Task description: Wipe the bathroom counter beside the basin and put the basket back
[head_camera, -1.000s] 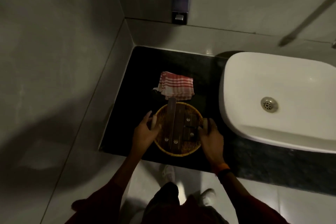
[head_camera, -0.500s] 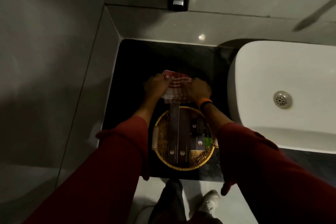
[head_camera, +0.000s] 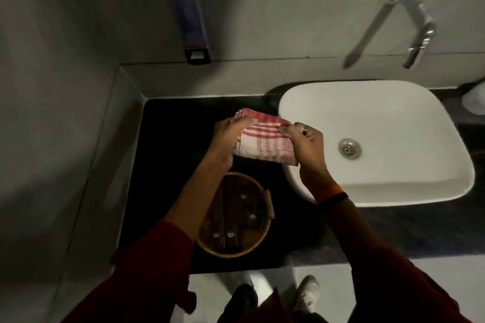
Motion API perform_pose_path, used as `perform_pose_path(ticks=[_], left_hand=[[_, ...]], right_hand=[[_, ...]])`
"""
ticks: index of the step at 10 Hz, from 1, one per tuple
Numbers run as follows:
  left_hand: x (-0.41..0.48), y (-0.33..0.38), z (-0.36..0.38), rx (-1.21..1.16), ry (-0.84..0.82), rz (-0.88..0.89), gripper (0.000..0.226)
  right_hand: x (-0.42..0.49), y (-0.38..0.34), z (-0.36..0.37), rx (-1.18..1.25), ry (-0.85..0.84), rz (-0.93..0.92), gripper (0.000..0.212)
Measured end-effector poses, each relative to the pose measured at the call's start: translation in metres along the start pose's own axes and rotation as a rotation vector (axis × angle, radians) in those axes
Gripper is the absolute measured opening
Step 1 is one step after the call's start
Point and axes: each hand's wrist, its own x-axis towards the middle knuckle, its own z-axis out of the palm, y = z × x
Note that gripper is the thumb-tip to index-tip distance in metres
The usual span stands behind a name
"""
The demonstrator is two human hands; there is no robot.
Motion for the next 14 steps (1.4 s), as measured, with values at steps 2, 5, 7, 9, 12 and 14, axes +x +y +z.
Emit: perform_pose_path(ticks=[2,5,7,9,12,14], left_hand=[[-0.027,-0.02,0.149,-0.059,-0.146,0.054,0.018],[0.002,-0.084,0.427,0.23,-0.185,0.146,0.039],[0.045,-0.122,0.567,0.378,-0.18,0.189,0.076],[0.091,-0.169,0.633,0.47,-0.188,0.207,0.063],[0.121,-0.233,0.644,1.572,-0.232,0.444,0.065],[0.117,-0.209,0.641,1.546,-0.133,0.577,0.073]], right_hand=[[-0.009,-0.025,-0.148,0.198,0.152,-0.01,0.026],[0.058,-0.03,-0.431,0.121,0.376,0.03,0.033],[0.129,-0.036,-0.56,-0.03,0.327,0.011,0.029],[0.202,-0.014,-0.633,-0.283,0.252,-0.058,0.028],[0.233,0.044,-0.654,-1.302,0.075,0.067,0.055],[0.224,0.023,-0.639,-1.19,0.093,-0.214,0.062]])
